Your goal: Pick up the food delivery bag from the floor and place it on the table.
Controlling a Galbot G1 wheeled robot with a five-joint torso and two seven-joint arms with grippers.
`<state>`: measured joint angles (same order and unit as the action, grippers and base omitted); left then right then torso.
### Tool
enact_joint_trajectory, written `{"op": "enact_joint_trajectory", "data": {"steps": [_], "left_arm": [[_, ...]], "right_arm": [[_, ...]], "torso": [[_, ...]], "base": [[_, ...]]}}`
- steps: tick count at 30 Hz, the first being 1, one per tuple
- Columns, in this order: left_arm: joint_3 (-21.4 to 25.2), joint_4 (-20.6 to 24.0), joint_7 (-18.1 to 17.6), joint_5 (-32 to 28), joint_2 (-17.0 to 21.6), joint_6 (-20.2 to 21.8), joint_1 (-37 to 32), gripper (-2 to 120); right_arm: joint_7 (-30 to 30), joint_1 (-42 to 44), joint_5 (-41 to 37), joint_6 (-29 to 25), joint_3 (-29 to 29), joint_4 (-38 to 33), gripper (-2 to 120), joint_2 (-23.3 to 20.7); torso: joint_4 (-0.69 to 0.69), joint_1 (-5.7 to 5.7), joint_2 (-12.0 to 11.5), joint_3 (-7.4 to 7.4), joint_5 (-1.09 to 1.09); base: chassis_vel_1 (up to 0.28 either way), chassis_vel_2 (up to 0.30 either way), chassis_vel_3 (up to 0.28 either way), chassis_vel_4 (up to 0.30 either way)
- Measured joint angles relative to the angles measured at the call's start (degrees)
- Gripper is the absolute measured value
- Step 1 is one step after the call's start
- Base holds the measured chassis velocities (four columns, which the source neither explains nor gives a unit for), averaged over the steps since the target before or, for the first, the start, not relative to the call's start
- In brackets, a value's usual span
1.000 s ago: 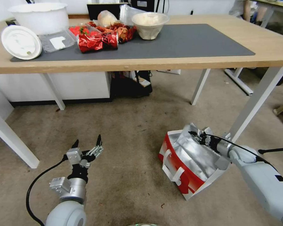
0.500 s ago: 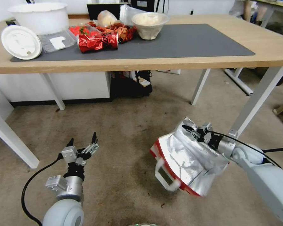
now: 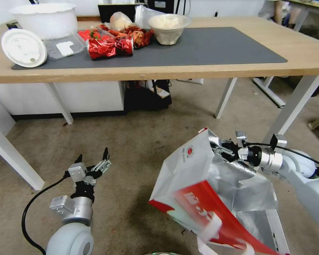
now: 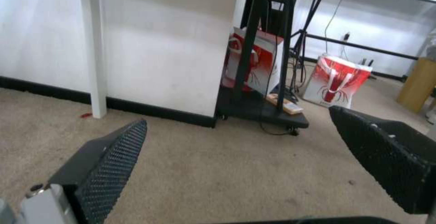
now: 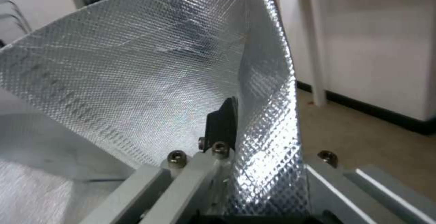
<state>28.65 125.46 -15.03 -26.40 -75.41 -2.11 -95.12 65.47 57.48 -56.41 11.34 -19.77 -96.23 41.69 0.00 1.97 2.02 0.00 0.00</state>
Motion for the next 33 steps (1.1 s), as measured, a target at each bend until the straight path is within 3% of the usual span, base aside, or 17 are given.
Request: {"op": "enact_joint_trajectory", "data": {"steps": [23,33], "left_arm": [[0.1,2.7,-0.8,-0.4,-0.1,-0.3,-1.8,100],[-0.2,3.3,-0.4,-1.0,-0.1,0.7,-1.7,100]], "right_arm": [[1.6,2.9,-2.7,2.0,-1.9,-4.4,0,1.7],[0.6,5.1,-2.5,1.9,-2.7,-7.4,0,1.9]], "torso": [[-0.01,0.0,0.1,0.1,0.0],[-0.01,0.04,2.0,1.92,0.0]], "base": [[0.0,0.0,0.0,0.0],[0.0,0.0,0.0,0.0]]}}
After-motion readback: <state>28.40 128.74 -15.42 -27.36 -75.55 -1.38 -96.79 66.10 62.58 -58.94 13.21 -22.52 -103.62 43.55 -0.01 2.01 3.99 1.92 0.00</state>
